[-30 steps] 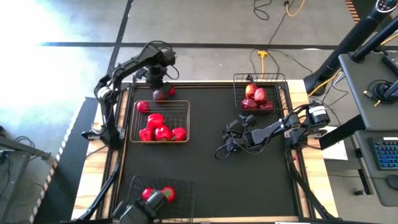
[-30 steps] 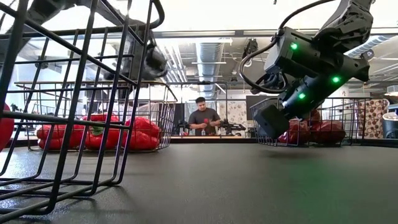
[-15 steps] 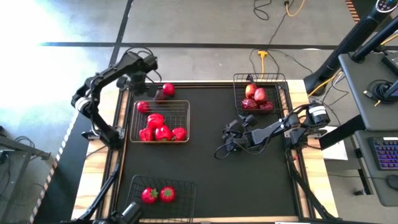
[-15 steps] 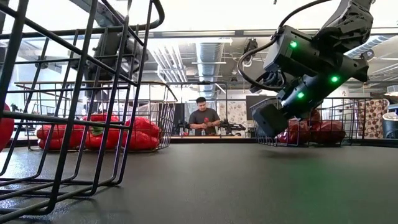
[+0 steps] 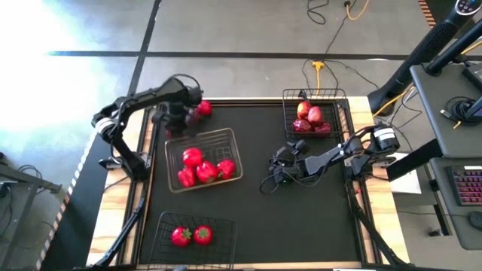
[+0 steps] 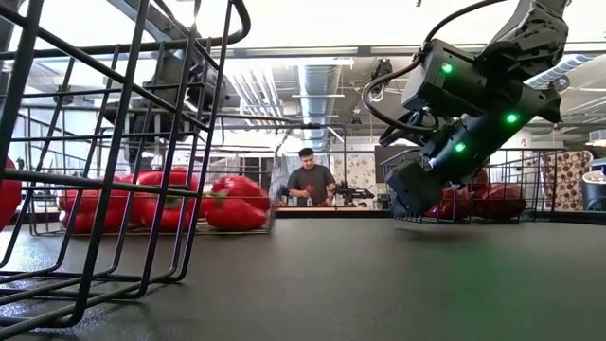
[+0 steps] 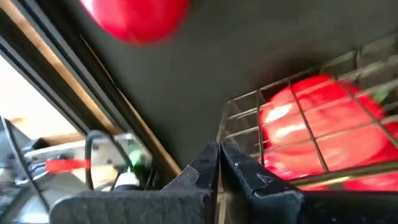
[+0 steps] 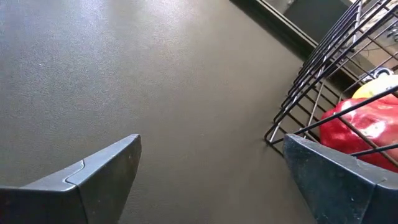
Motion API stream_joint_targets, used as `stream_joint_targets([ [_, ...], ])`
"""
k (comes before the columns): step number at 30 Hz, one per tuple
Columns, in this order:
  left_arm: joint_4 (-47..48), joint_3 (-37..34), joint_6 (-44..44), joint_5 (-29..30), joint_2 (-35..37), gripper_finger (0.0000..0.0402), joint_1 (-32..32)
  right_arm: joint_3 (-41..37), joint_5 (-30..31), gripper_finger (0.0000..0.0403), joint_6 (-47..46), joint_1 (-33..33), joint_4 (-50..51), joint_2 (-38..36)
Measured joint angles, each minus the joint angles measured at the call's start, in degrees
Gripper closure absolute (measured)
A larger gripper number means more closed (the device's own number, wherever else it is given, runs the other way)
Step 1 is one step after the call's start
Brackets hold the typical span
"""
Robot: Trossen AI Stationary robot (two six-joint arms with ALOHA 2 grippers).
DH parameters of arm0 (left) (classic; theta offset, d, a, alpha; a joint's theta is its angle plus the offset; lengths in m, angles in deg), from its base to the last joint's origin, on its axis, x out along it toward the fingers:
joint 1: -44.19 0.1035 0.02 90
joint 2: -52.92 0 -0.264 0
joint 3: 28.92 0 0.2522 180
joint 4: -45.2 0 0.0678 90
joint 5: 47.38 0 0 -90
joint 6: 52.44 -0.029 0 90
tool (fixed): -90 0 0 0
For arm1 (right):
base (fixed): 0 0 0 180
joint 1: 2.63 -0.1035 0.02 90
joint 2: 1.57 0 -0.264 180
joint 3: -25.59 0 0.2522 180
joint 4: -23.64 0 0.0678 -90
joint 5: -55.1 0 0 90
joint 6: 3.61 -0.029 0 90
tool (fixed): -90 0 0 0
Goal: Sort produce into baskets
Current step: Move the tomato from the top left to the top center of the table
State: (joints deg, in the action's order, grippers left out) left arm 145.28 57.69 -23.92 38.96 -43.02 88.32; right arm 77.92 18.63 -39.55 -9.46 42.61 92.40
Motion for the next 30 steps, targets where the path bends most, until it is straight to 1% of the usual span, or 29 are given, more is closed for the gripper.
stream_joint_targets([
  [2, 0.64, -0.29, -0.25, 0.6, 0.06, 0.0401, -1.91, 0.0, 0.0, 0.0019, 0.0, 0.0, 0.0, 0.0],
  [4, -0.29, -0.27, -0.19, 3.16, 0.06, 0.0401, -2.12, 0.0, 0.0, 0.0019, 0.0, 0.0, -0.01, 0.0],
  [6, -1.77, 0.27, 0.09, 6.2, 0.06, 0.0401, -1.04, 0.0, 0.0, 0.0019, 0.0, 0.0, -0.03, 0.0],
  [8, -3.65, 0.97, 0.1, 7.5, 0.08, 0.0401, 0.92, 0.0, 0.0, 0.0019, -0.01, 0.0, -0.04, 0.0],
  [13, -9.03, 1.6, 2.43, 7.33, 0.01, 0.0401, 7.93, 0.0, 0.0, 0.0019, -0.02, -0.02, -0.04, 0.0],
  [16, -8.31, 1.13, 3.41, 5.3, -1.09, 0.0401, 10.75, -0.01, 0.0, 0.0019, -0.02, -0.02, -0.02, 0.0],
  [18, -7.23, 0.82, 3.25, 4.99, -2.07, 0.0401, 11.13, -0.01, -0.01, 0.0019, -0.01, -0.02, -0.02, 0.0],
  [21, -7.28, 0.8, 2.6, 8.64, -2.45, 0.0401, 11.03, -0.02, 0.0, 0.0019, -0.02, -0.02, -0.02, 0.0],
  [22, -7.44, 0.8, 2.43, 8.89, -2.49, 0.0401, 11.07, -0.02, 0.0, 0.0019, 0.0, -0.02, -0.04, 0.0],
  [26, -7.66, 0.64, 2.57, 8.74, -2.49, 0.0401, 12.2, -0.02, 0.0, 0.0019, -0.01, -0.02, -0.04, 0.0],
  [30, -8.48, -1.62, 3.38, 8.3, -2.46, 0.0401, 12.91, -0.25, 0.0, 0.0019, 0.0, -0.02, -0.04, 0.0],
])
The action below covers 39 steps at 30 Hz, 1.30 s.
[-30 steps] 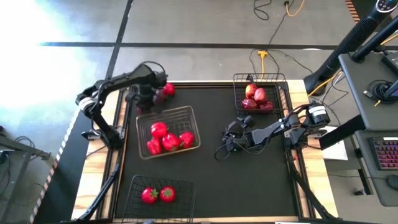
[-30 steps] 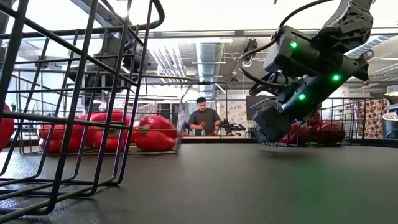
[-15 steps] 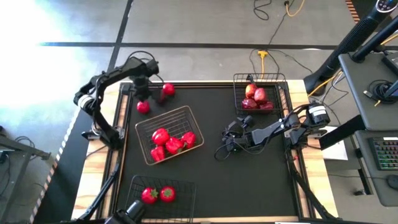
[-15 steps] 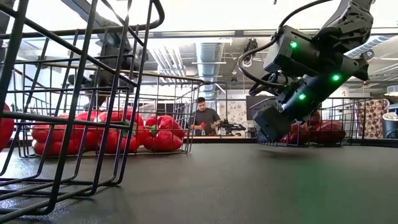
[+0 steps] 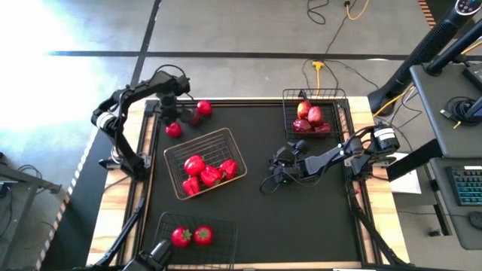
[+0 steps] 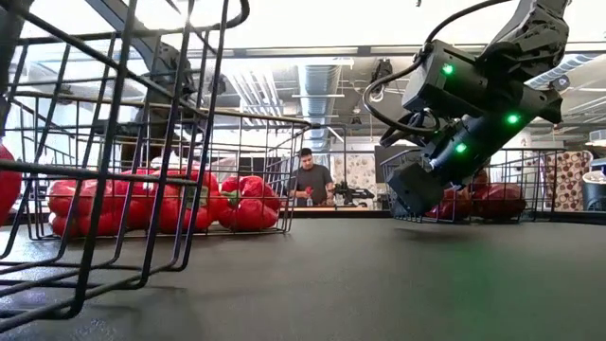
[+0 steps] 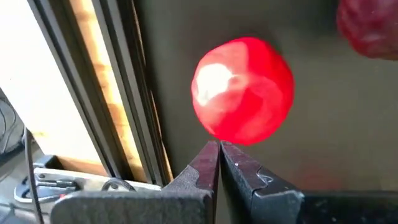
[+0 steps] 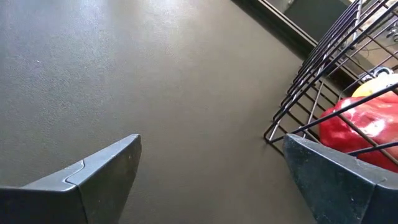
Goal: Sort produce into baskets
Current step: Move the tomato from the top left to the top center of the table
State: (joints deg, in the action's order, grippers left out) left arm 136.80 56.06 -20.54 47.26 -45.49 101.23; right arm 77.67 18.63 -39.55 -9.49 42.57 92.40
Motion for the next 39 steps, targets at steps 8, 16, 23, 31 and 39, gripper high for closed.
stream_joint_targets([
  [8, -2.78, -1.34, 0.42, 1.89, 3.79, 0.0401, -0.02, -0.34, 0.01, 0.0019, 0.0, 0.0, -0.1, 0.0],
  [16, 1.71, -4.1, -0.05, 7.75, 7.25, 0.0401, -4.37, -0.34, 0.02, 0.0019, 0.0, 0.02, -0.17, 0.0],
  [23, -18.78, -17.44, 1.33, 6.5, 18.76, 0.0401, -7.34, -0.77, 0.02, 0.0019, 0.0, 0.02, -0.53, 0.0],
  [31, -35.74, -30.22, 7.18, 8.58, 27.19, 0.0401, -7.06, -1.17, 0.05, 0.0019, 0.79, 0.26, -3.4, 0.0],
  [39, -43.87, -30.49, 6.44, 1.36, 26.18, 0.0401, -8.94, -1.17, 0.04, 0.0019, 2.44, 0.26, -6.35, 0.0],
])
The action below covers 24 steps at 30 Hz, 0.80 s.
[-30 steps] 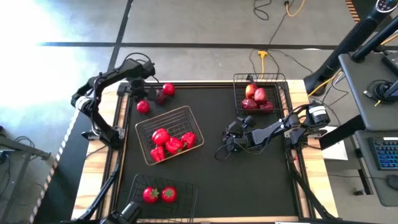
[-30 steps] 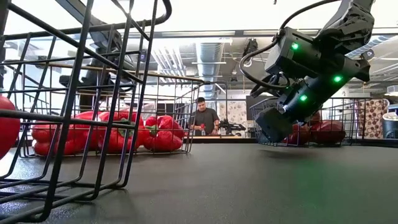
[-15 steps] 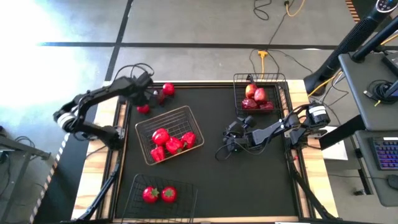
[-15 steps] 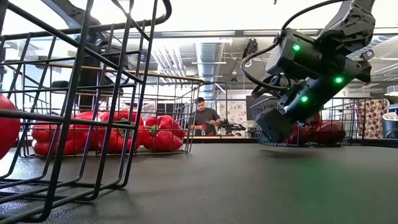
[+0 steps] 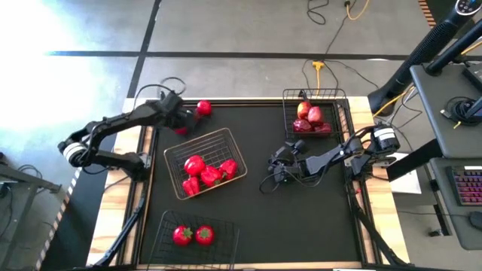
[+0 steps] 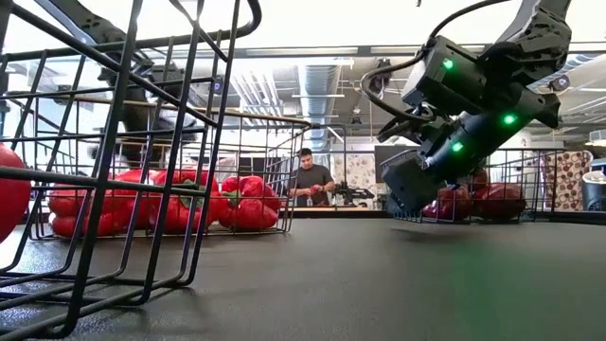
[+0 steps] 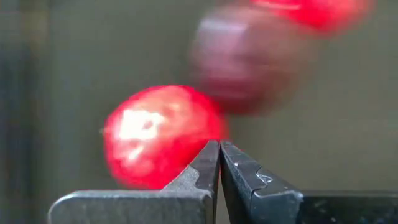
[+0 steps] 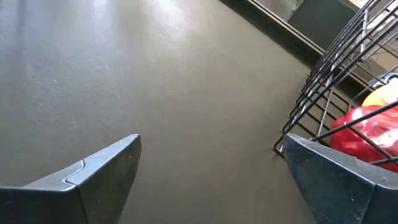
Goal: Sort produce into baskets
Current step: Move the tomato from the top left to the top center of the table
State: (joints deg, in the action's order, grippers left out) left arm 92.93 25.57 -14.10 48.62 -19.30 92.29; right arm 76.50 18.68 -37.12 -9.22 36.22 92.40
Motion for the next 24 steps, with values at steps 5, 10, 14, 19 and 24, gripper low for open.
stream_joint_targets([
  [5, -9.33, 2.75, -2.4, -10.05, 0.09, 0.0401, -6.57, -0.29, -0.02, 0.0019, 0.13, 0.0, -1.32, 0.0],
  [10, 2.37, 7.26, -3.28, -3.18, 0.15, 0.0401, -10.43, -0.61, 0.0, 0.0019, 0.45, 0.12, -1.47, 0.0],
  [14, 13.61, 8.2, -0.63, 3.0, 0.19, 0.0401, -10.64, -0.97, 0.0, 0.0019, 0.58, 0.37, -2.93, 0.0],
  [19, 17.54, 6.13, 2.84, 4.66, 0.19, 0.0401, -11.17, -1.07, 0.0, 0.0019, 0.78, 0.37, -3.01, 0.0],
  [24, 12.9, 4.87, 4.04, 1.13, 0.65, 0.0401, -16.58, -1.07, 0.0, 0.0019, 0.8, 0.37, -3.86, 0.0],
])
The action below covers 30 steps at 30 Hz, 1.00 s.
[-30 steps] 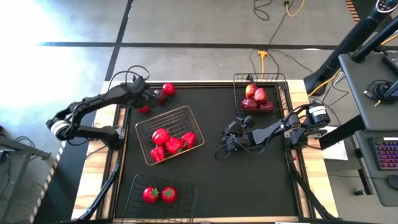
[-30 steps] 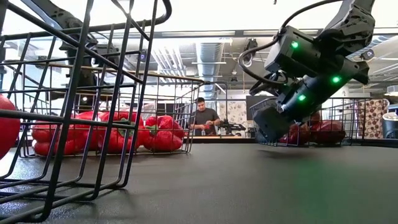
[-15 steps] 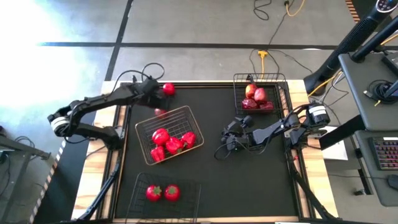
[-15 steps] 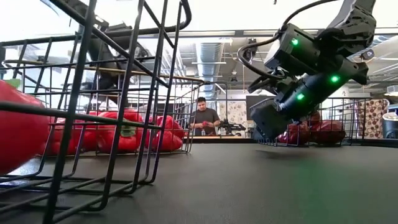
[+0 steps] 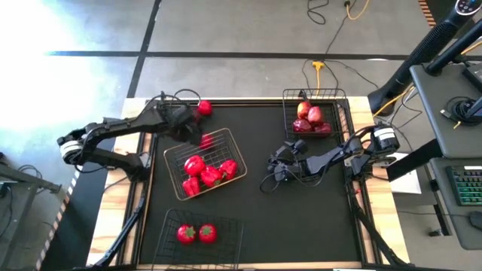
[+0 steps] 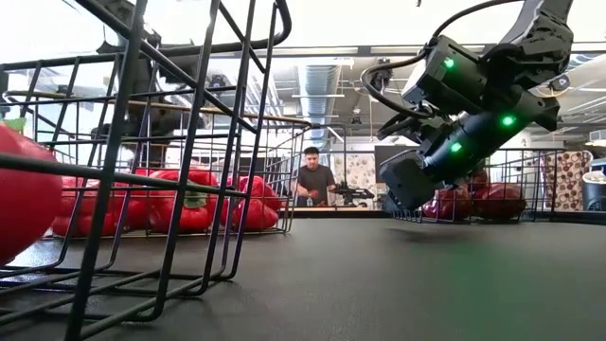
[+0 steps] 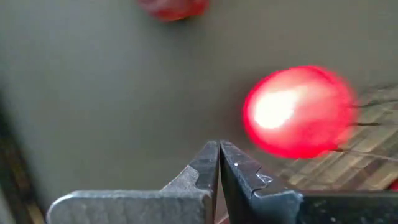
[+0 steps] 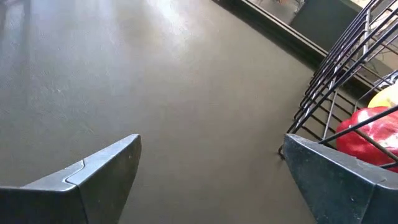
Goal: Sort produce into baskets
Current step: Move the tomato from the top left to the top center of the table
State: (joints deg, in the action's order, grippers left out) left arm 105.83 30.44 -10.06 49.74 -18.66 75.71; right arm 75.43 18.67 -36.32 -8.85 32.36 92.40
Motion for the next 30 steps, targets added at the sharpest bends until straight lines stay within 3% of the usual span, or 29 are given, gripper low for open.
stream_joint_targets([
  [8, 7.0, 10.98, 0.99, 4.14, 3.04, 0.0401, -6.33, 0.0, 0.0, 0.0019, 0.0, 0.0, -0.37, 0.0],
  [13, 7.62, 18.53, 2.24, 3.91, 3.44, 0.0401, -15.52, 0.0, -0.01, 0.0019, 0.0, 0.0, -0.41, 0.0],
  [20, 12.32, 18.98, 11.88, 3.52, 0.51, 0.0401, -28.57, 0.0, -0.02, 0.0019, -0.02, 0.0, -0.41, 0.0],
  [26, 19.85, 18.48, 17.58, 10.59, 0.13, 0.0401, -27.85, -0.46, -0.03, 0.0019, -0.24, 0.0, -0.39, 0.0],
  [30, 24.11, 19.5, 17.49, 11.65, 1.43, 0.0401, -21.92, -0.61, -0.04, 0.0019, -0.24, 0.0, -0.39, 0.0],
])
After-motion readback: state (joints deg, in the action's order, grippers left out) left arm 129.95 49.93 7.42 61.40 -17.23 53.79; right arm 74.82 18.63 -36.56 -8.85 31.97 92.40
